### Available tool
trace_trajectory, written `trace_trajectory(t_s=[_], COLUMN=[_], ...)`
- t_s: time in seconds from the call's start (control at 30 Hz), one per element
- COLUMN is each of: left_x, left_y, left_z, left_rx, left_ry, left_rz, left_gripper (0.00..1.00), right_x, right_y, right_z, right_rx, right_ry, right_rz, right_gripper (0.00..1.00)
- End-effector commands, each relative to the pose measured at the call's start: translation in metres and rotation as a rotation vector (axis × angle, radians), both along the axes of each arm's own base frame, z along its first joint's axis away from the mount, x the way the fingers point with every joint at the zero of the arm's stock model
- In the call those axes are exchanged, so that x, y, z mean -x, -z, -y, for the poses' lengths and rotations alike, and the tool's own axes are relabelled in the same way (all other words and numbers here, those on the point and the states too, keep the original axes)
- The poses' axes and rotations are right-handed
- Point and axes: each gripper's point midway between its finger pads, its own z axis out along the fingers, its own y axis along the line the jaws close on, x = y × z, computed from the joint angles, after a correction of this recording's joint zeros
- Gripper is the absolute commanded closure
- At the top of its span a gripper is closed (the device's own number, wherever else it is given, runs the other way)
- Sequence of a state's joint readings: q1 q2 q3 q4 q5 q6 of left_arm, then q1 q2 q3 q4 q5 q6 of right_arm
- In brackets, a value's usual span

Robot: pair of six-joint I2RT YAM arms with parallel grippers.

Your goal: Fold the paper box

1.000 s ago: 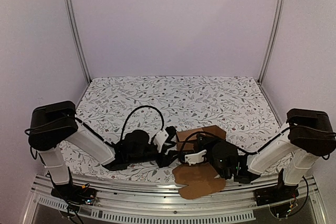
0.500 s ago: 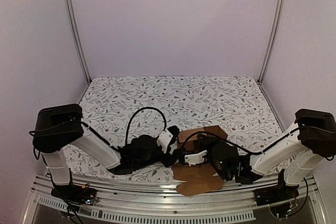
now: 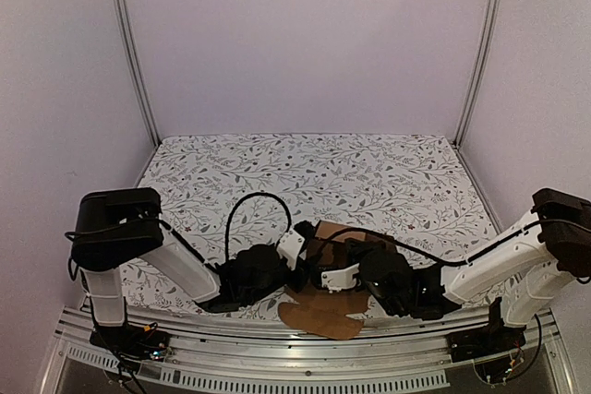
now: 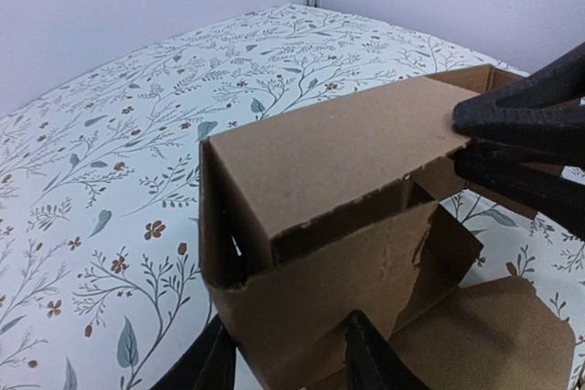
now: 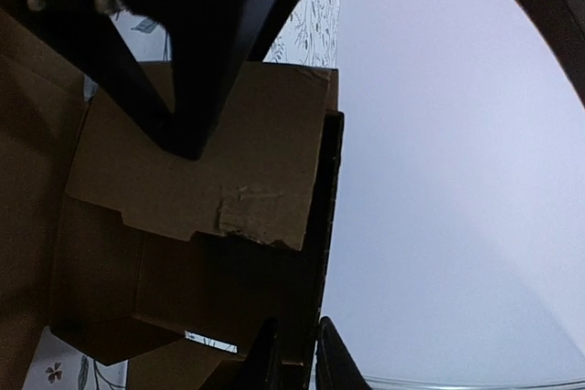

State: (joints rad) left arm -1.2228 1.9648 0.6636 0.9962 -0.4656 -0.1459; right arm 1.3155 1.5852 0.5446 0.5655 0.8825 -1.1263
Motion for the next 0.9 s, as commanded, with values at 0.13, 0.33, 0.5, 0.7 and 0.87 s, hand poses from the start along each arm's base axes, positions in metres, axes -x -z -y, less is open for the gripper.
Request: trace_trajectory(t_s=[0.13, 0.33, 0.5, 0.7, 0.87], left_x=[0.000, -0.007, -0.018, -0.026, -0.035], left_y=[0.003, 0.006, 0.005, 0.003, 0.002], left_z=[0.009, 0.016, 0.014, 0.016, 0.017], left_rx=[0.039, 0.027, 0.053, 0.048, 0.045], left_ry=[-0.006, 0.002, 0.032, 0.112, 0.191], left_rz=[0.042, 0.084, 0.051, 0.020, -0.024], left_gripper=[0.66, 0.56, 0.49, 0.44, 0.43], right_x=[0.003, 0.006, 0.008, 0.007, 0.007], right_y=[-0.010, -0.003, 0.006, 0.010, 0.011], right_z=[-0.003, -0.004, -0.003, -0.003, -0.005], right_rx=[-0.056, -0.052, -0.028, -0.014, -0.007], right_ry=[0.017, 0.008, 0.002, -0.002, 0.000], right_rz=[-0.056, -0.086, -0.105, -0.108, -0.105], right_gripper=[0.86, 0.88, 0.95, 0.99, 1.00])
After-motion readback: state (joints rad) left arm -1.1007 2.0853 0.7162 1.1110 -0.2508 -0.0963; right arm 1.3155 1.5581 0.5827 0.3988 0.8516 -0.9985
